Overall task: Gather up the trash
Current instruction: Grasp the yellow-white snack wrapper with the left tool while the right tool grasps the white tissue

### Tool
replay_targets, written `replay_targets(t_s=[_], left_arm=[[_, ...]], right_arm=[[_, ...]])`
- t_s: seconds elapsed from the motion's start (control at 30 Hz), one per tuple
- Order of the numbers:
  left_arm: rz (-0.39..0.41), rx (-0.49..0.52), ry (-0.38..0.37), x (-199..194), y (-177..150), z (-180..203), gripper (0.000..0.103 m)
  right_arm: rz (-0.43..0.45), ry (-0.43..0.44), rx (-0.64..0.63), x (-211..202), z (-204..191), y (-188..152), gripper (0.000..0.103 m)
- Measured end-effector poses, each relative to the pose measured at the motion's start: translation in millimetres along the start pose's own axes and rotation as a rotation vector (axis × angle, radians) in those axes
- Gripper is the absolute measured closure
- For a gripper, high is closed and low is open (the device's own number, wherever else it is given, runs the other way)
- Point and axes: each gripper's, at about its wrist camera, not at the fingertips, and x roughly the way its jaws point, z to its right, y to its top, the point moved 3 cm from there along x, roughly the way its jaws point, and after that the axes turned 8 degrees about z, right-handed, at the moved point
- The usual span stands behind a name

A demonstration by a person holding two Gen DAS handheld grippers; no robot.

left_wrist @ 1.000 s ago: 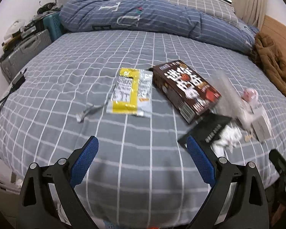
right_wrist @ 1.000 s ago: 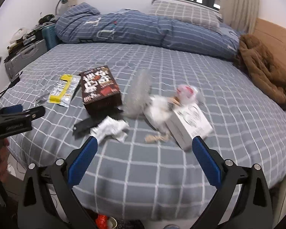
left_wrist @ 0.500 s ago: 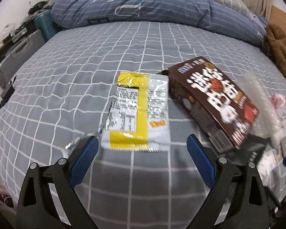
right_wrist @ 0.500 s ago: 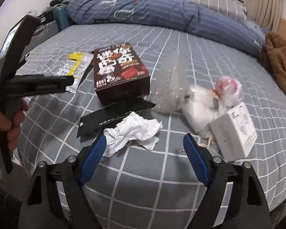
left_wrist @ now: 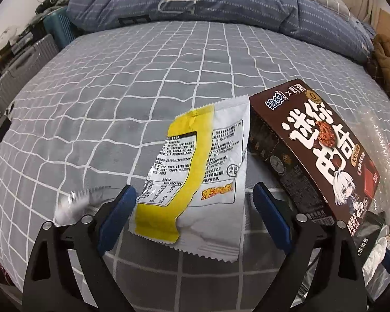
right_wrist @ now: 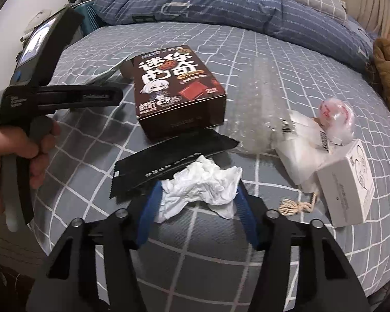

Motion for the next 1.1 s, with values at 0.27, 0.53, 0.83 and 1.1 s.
replay_targets(t_s=[0.27,0.53,0.83,1.1], left_arm=[[0.002,-0.004,0.003,6,3,-9,0.05],[0.01,0.001,0.001,3,6,-12,0.087],[0.029,-0.016,-0.031,-17,7,-12,0.098],[0.064,-0.045,-0.084,-44,8,-13,0.099]], right_arm=[[-0.033,0.015,0.017,4,2,-6,0.076],[-0.027,0.012,0.015,1,4,-7,0.089],[-0.006,0.015,0.027,-7,11,-2,0.09],[0.026,0.025,0.033,-18,14,3,0.091]])
